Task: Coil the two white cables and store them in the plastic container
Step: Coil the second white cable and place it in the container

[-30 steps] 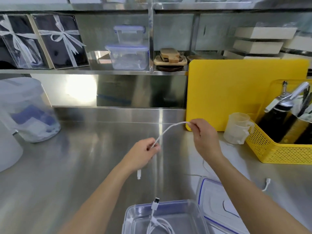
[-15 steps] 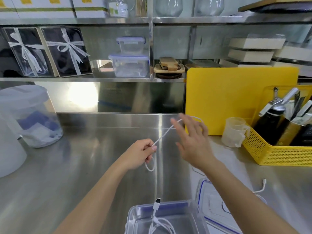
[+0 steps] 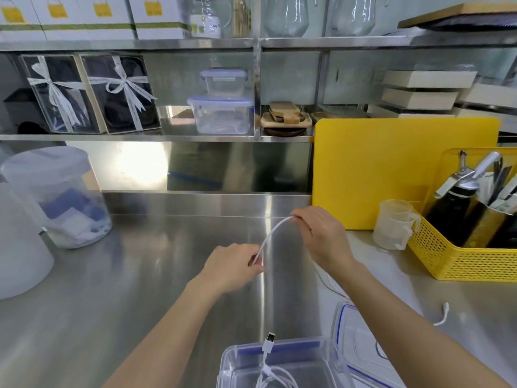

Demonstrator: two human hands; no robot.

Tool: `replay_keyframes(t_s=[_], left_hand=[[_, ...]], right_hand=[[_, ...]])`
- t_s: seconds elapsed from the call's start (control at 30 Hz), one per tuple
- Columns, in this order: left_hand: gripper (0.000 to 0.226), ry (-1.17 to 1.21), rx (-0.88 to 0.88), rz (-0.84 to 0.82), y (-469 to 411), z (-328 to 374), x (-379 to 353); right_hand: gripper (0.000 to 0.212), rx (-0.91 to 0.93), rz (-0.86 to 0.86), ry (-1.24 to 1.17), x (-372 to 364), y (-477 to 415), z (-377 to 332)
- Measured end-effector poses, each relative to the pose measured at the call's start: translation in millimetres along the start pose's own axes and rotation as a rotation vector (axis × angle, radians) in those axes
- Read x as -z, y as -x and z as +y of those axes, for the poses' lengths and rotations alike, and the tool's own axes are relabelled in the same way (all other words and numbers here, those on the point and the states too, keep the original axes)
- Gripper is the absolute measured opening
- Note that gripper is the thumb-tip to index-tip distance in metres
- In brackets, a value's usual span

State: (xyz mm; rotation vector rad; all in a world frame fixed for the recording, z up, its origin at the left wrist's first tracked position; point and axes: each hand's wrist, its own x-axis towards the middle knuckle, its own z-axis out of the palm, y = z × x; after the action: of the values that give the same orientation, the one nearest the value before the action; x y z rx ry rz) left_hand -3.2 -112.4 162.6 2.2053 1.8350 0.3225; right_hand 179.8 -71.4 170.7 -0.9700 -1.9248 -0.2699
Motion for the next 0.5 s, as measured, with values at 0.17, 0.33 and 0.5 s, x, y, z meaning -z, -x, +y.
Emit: replay_keyframes(t_s=[0.17,0.33,0.5], left_hand=[[0.015,-0.485,0.157,0.053,7.2,-0.8,-8.7],[0.026,-0.497,0.182,0.038,5.3,2.0,-10.7],[0.021,0.72,0.107,-0.038,6.1,2.4,-11.4]], right_hand=[[0.035,-0.143,0.024,0.049,7.4,-3.6,6.8],[0.02,-0.435,-0.031,-0.105,12.4,-10.7,16.3],[0.019,-0.516,-0.051,-0.235,16.1,-13.8,17.9]])
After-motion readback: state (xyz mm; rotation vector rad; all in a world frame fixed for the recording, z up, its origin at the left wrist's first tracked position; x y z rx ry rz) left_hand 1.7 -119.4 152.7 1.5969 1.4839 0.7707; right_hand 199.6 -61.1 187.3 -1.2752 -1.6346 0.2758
